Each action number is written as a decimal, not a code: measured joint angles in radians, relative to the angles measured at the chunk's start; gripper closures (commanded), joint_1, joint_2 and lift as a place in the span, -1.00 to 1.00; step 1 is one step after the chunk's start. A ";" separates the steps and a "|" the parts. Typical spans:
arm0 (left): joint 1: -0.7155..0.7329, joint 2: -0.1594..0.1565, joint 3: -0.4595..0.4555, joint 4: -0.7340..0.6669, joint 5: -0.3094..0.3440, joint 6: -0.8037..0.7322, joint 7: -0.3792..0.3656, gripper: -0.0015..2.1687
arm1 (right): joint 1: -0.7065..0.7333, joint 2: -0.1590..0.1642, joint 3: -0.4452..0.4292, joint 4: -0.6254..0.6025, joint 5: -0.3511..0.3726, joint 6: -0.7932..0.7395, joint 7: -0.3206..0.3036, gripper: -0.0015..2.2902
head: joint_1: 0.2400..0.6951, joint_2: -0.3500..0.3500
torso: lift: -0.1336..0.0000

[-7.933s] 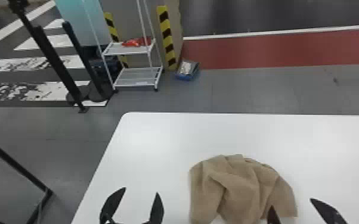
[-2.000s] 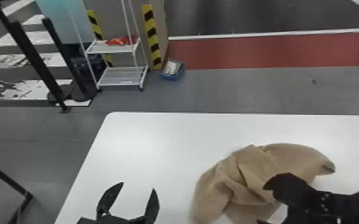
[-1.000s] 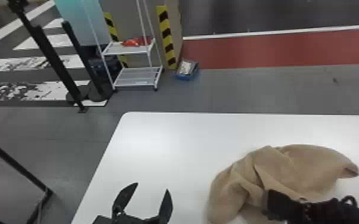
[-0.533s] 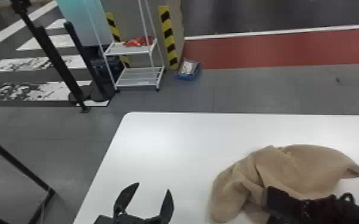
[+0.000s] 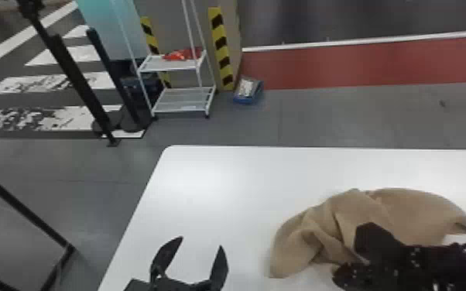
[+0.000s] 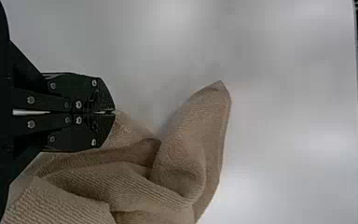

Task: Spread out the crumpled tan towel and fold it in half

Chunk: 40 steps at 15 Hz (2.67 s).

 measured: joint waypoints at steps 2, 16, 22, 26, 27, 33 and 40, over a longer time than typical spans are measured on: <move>0.000 0.000 0.001 0.000 0.001 0.000 0.000 -0.94 | 0.000 0.011 -0.031 -0.042 -0.165 -0.058 -0.043 0.24 | 1.00 0.80 | 1.00; 0.002 0.000 0.018 0.000 0.005 -0.004 0.000 -0.94 | -0.115 0.112 0.127 0.173 -0.293 -0.206 -0.245 -0.94 | 1.00 1.00 | 1.00; 0.002 0.000 0.018 0.000 0.004 -0.003 -0.015 -0.93 | -0.037 0.042 -0.166 0.000 -0.210 -0.256 -0.055 -0.92 | 1.00 0.74 | 1.00; -0.015 0.000 0.008 0.008 -0.025 0.005 -0.128 -0.92 | 0.000 0.018 -0.411 -0.020 -0.224 -0.315 -0.032 -0.91 | 1.00 0.25 | 1.00; -0.022 -0.001 0.005 0.013 -0.041 0.022 -0.162 -0.86 | 0.001 0.016 -0.456 -0.010 -0.236 -0.329 -0.035 -0.91 | 1.00 0.12 | 1.00; -0.031 0.003 0.042 0.003 -0.159 0.212 -0.370 -0.81 | -0.049 0.012 -0.692 0.052 -0.336 -0.233 -0.182 -0.90 | 1.00 -0.57 | 1.00; -0.036 0.001 0.058 -0.039 -0.260 0.358 -0.455 -0.81 | -0.071 0.044 -0.687 -0.109 -0.507 0.353 -0.349 -0.91 | 1.00 -0.76 | 1.00</move>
